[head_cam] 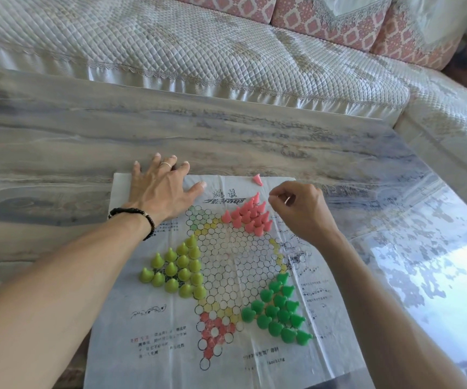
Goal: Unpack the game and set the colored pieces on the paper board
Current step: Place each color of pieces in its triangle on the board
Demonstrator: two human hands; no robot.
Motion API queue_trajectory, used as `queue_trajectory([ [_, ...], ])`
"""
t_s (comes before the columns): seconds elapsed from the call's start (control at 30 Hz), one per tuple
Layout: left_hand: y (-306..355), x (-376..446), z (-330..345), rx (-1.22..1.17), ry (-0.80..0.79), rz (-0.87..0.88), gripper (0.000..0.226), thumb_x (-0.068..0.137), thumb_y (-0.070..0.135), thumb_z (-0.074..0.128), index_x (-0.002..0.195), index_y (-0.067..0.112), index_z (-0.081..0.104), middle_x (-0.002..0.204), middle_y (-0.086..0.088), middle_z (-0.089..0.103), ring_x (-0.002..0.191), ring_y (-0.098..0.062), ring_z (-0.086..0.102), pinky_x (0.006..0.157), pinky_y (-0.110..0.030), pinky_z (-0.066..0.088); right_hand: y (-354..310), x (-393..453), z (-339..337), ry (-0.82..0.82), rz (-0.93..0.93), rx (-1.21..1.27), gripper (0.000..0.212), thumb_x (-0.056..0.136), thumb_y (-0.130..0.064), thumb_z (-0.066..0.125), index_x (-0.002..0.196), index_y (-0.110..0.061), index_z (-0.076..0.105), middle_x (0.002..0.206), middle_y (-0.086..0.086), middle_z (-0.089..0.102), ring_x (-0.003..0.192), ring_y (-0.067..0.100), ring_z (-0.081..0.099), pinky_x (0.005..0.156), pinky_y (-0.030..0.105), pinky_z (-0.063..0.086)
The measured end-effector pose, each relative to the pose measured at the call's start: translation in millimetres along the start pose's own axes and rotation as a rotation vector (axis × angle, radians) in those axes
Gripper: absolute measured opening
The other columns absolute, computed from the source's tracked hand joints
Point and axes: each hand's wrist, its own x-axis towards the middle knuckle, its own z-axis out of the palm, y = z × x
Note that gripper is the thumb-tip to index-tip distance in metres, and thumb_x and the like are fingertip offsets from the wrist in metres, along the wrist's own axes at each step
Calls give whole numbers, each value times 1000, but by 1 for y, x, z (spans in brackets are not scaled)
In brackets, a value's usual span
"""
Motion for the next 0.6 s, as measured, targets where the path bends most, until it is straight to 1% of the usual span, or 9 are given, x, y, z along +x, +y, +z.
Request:
queue_trajectory([
  [0.1, 0, 0, 0, 10, -2, -2, 74, 89, 73, 24, 147, 29, 34, 158, -3, 24, 147, -27, 12, 115, -59, 10, 6, 30, 5, 12, 54, 8, 10, 84, -18, 66, 92, -15, 72, 76, -11, 64, 68, -1, 59, 60, 13, 45],
  [0.17, -1, 0, 0, 19, -4, -3, 74, 89, 73, 23, 147, 29, 33, 158, -3, 23, 147, -27, 11, 115, -59, 10, 8, 47, 10, 2, 84, 13, 17, 83, -20, 70, 98, -13, 72, 80, -7, 64, 71, 4, 60, 62, 12, 44],
  [0.27, -1, 0, -2, 22, -10, -2, 74, 89, 73, 23, 147, 29, 31, 159, -2, 22, 147, -26, 11, 115, -59, 10, 9, 65, 19, -9, 119, 12, 22, 82, -23, 72, 101, -12, 72, 84, -3, 66, 76, 8, 61, 69, 19, 47],
  [0.37, 0, -1, -3, 17, -24, -5, 74, 88, 73, 23, 148, 30, 30, 159, -2, 21, 148, -26, 10, 116, -58, 9, 7, 72, 27, -51, 112, -33, 15, 81, -18, 72, 94, -11, 75, 79, -5, 64, 68, 5, 56, 64, 23, 47],
  [0.43, 0, -1, -3, 18, -31, -3, 74, 89, 74, 23, 148, 30, 29, 159, -2, 20, 148, -25, 9, 116, -58, 8, 5, 73, 28, -61, 114, -51, 12, 81, -17, 71, 91, -13, 75, 77, -5, 63, 68, 8, 58, 64, 26, 51],
  [0.53, 0, -1, -3, 16, -34, 5, 74, 88, 74, 23, 148, 31, 29, 159, -1, 20, 148, -25, 10, 116, -58, 9, 4, 70, 24, -40, 121, -61, 10, 83, -18, 65, 89, -15, 72, 80, -3, 66, 73, 13, 63, 69, 32, 56],
  [0.6, -1, -1, -4, 18, -32, 9, 74, 88, 74, 22, 148, 31, 30, 159, -1, 20, 148, -25, 10, 116, -57, 10, 4, 64, 19, -3, 130, -61, 12, 84, -20, 62, 90, -14, 71, 80, -2, 68, 73, 15, 65, 68, 32, 56],
])
